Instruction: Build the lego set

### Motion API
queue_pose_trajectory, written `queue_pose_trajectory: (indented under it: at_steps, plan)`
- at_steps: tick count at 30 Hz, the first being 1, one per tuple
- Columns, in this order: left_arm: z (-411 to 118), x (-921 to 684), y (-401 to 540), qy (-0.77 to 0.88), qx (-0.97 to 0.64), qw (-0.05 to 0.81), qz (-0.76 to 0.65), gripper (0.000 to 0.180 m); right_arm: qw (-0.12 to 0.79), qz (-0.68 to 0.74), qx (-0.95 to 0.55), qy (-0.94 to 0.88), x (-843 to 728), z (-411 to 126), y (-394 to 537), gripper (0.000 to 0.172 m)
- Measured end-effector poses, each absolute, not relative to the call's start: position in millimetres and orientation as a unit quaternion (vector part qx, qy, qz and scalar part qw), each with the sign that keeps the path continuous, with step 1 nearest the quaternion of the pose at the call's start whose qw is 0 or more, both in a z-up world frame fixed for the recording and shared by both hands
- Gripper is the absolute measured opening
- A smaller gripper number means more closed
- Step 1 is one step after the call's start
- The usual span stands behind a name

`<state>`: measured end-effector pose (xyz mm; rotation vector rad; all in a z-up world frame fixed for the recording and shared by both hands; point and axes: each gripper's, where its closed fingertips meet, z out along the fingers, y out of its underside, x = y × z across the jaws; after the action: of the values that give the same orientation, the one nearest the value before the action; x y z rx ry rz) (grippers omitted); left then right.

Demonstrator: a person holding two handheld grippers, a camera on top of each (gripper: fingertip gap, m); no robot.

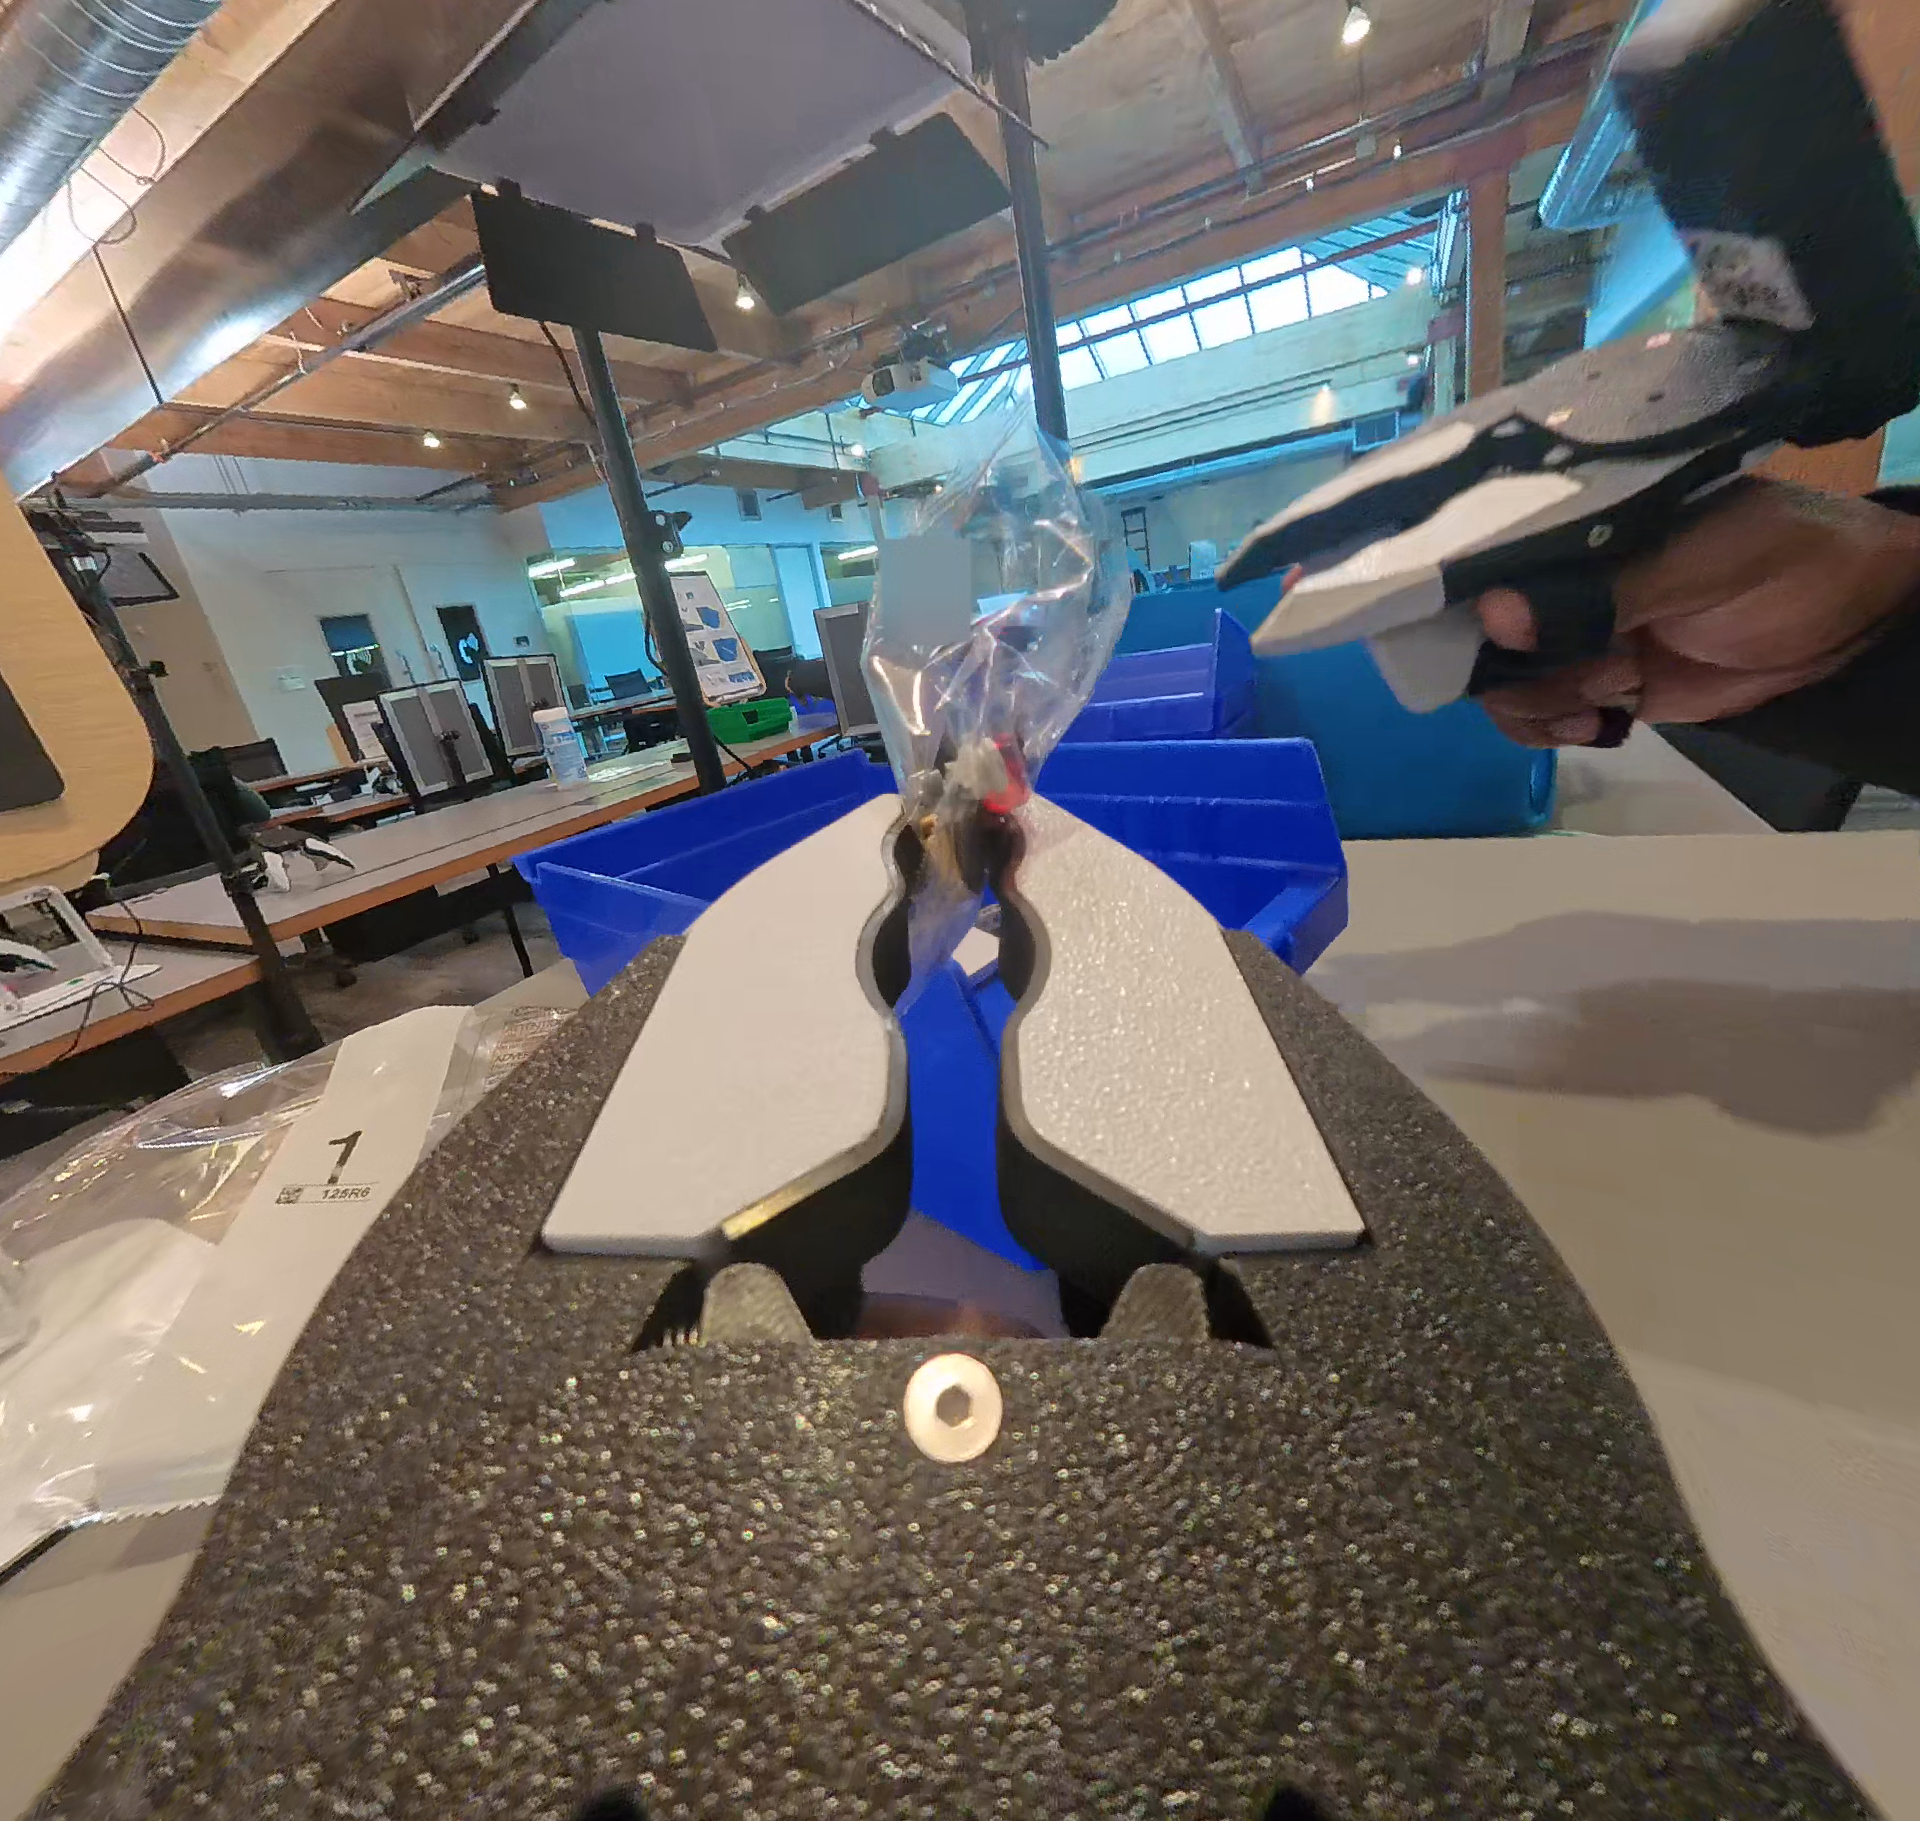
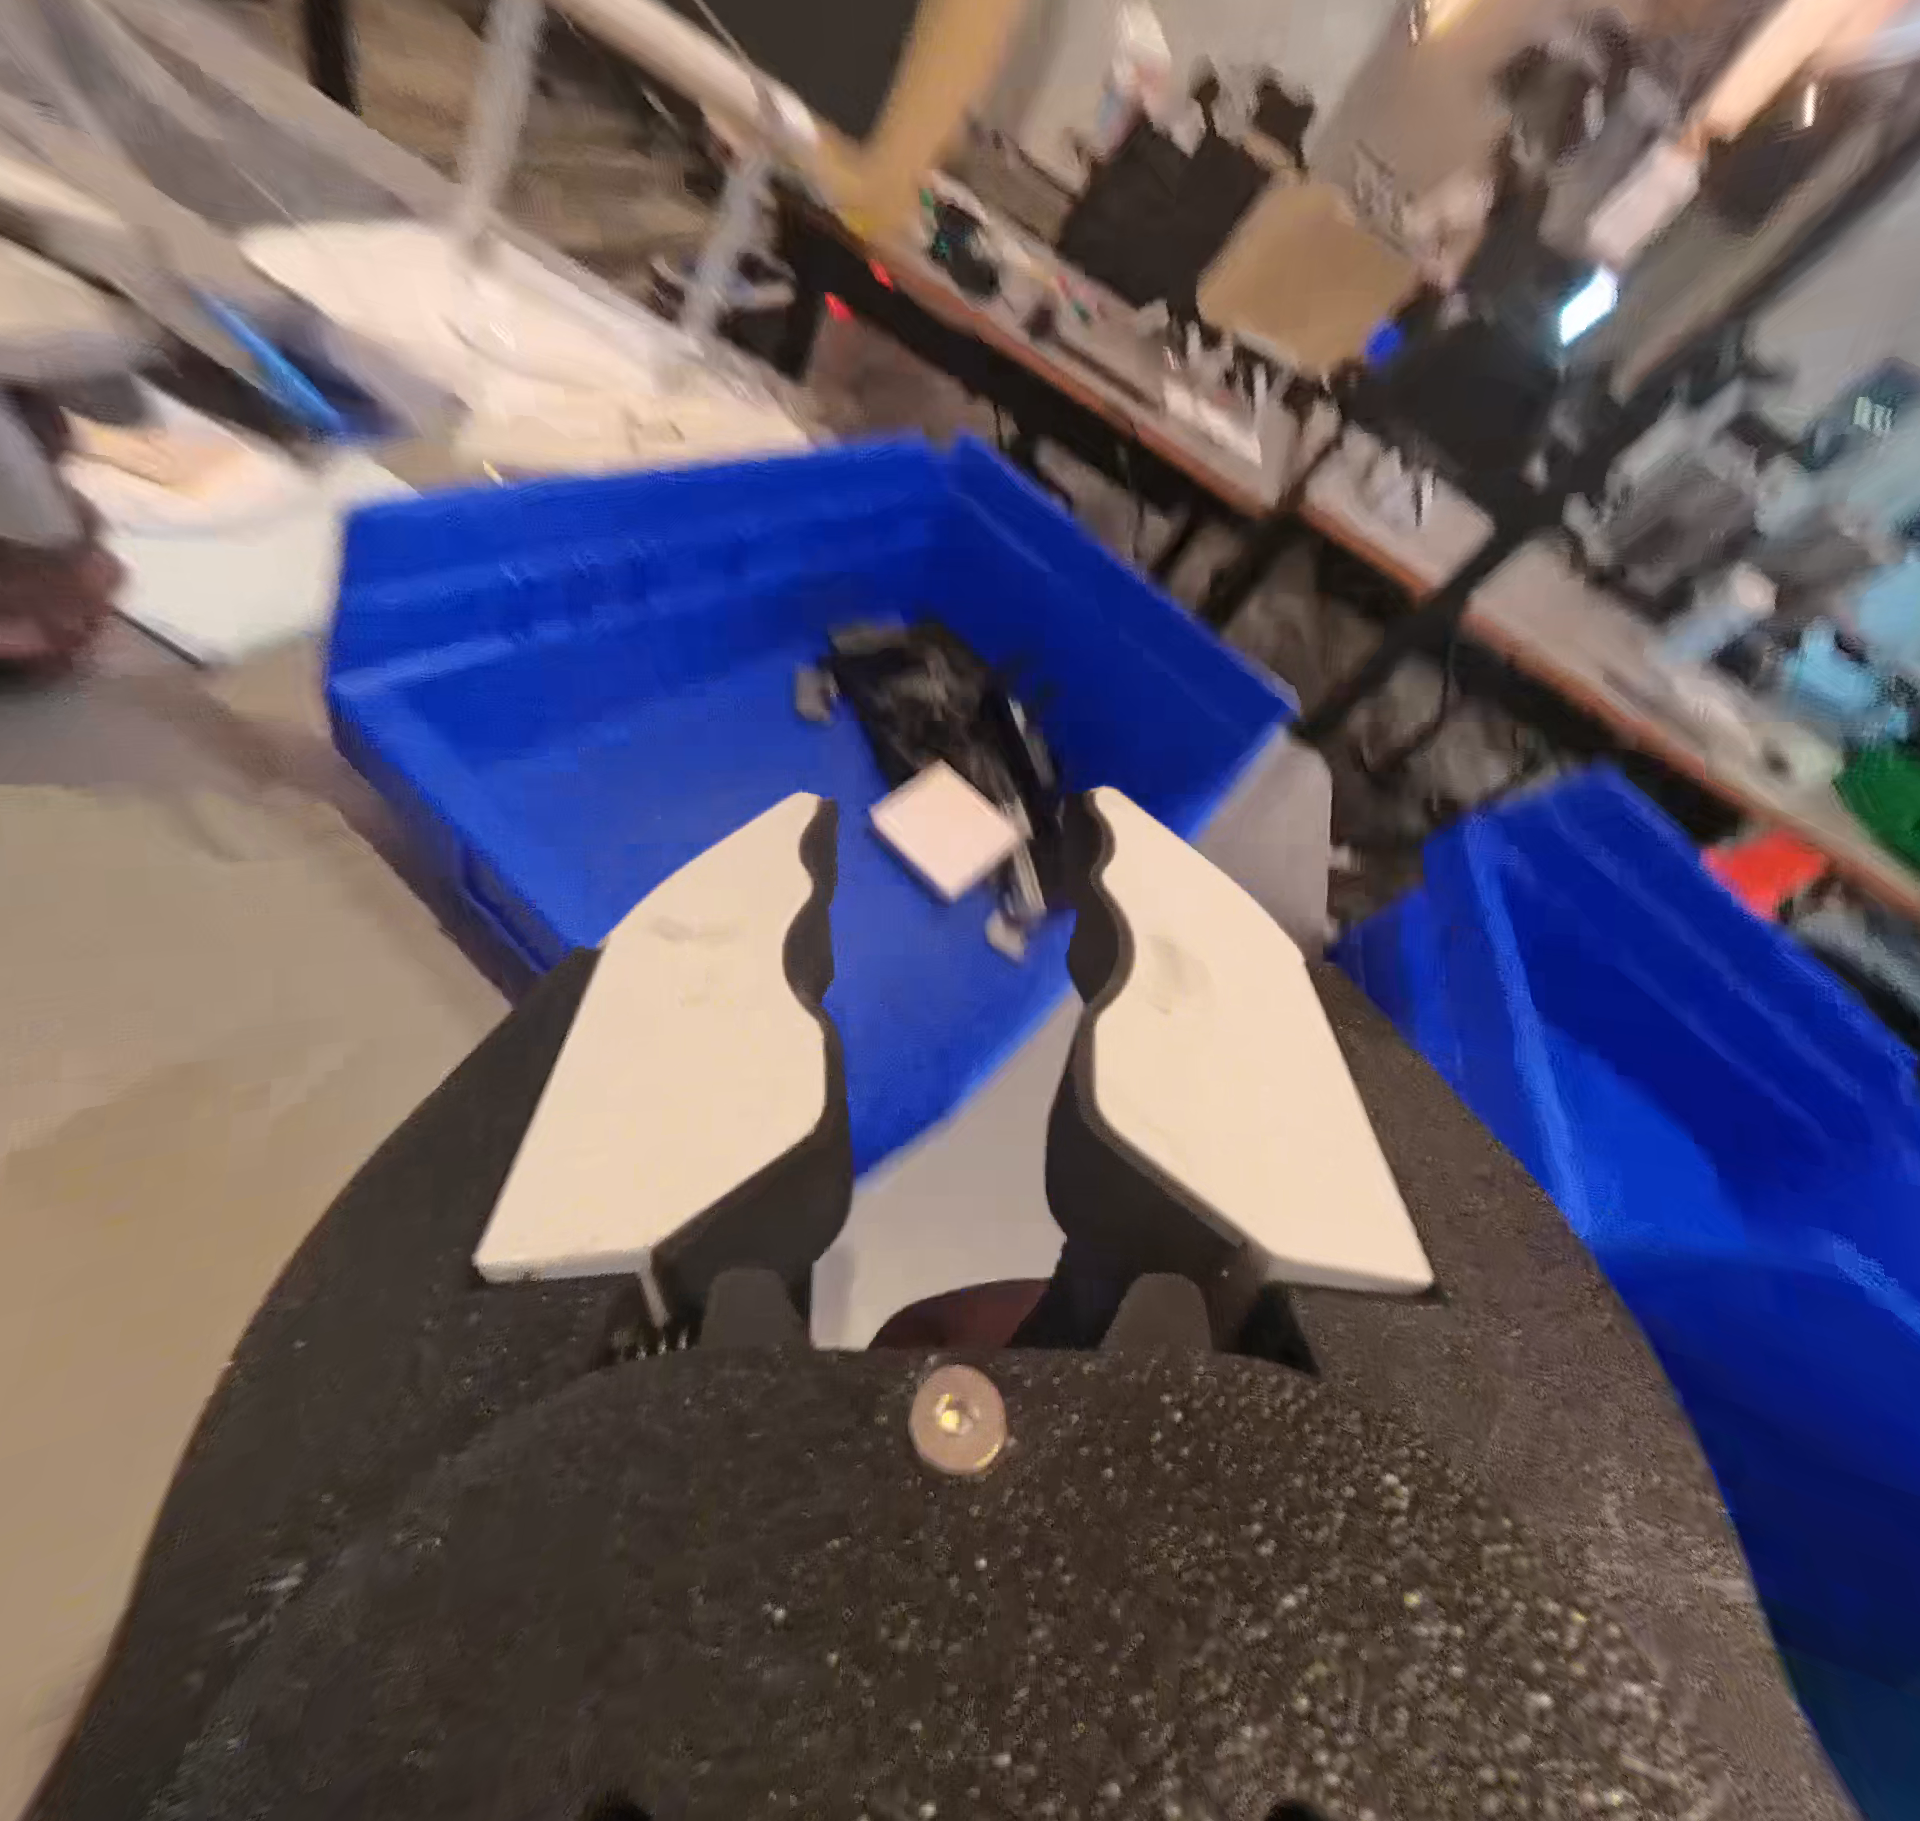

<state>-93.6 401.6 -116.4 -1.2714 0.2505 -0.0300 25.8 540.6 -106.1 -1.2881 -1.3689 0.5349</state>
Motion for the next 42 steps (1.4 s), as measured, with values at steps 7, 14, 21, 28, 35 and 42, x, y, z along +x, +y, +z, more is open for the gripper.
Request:
queue_pose_trajectory:
  at_steps: [7,14,21,28,35,42]
  plan:
    - [-124.8,-90.5,406.7,0.153,-0.613,0.775,0.003,0.011,0.447,0.266,-0.650,-0.555,48.5,-173.8,565.6,0.057]
    - [-123.8,-89.4,418.6,0.160,-0.619,0.769,0.011,0.012,0.463,0.214,-0.624,-0.592,36.5,-187.4,561.9,0.021]
    - [-115.5,-76.3,418.1,0.196,-0.618,0.761,0.011,0.011,0.475,0.191,-0.618,-0.597,45.7,-186.9,546.4,0.020]
    - [-113.7,-52.5,411.8,0.226,-0.618,0.753,0.000,0.011,0.481,0.192,-0.621,-0.589,53.7,-186.4,524.0,0.021]
    - [-115.8,-31.5,410.7,0.270,-0.647,0.713,-0.016,0.011,0.493,0.197,-0.604,-0.594,65.6,-185.9,496.0,0.022]
    - [-130.5,-19.7,400.4,0.292,-0.693,0.659,-0.010,0.011,0.492,0.220,-0.594,-0.598,76.6,-185.9,474.7,0.026]
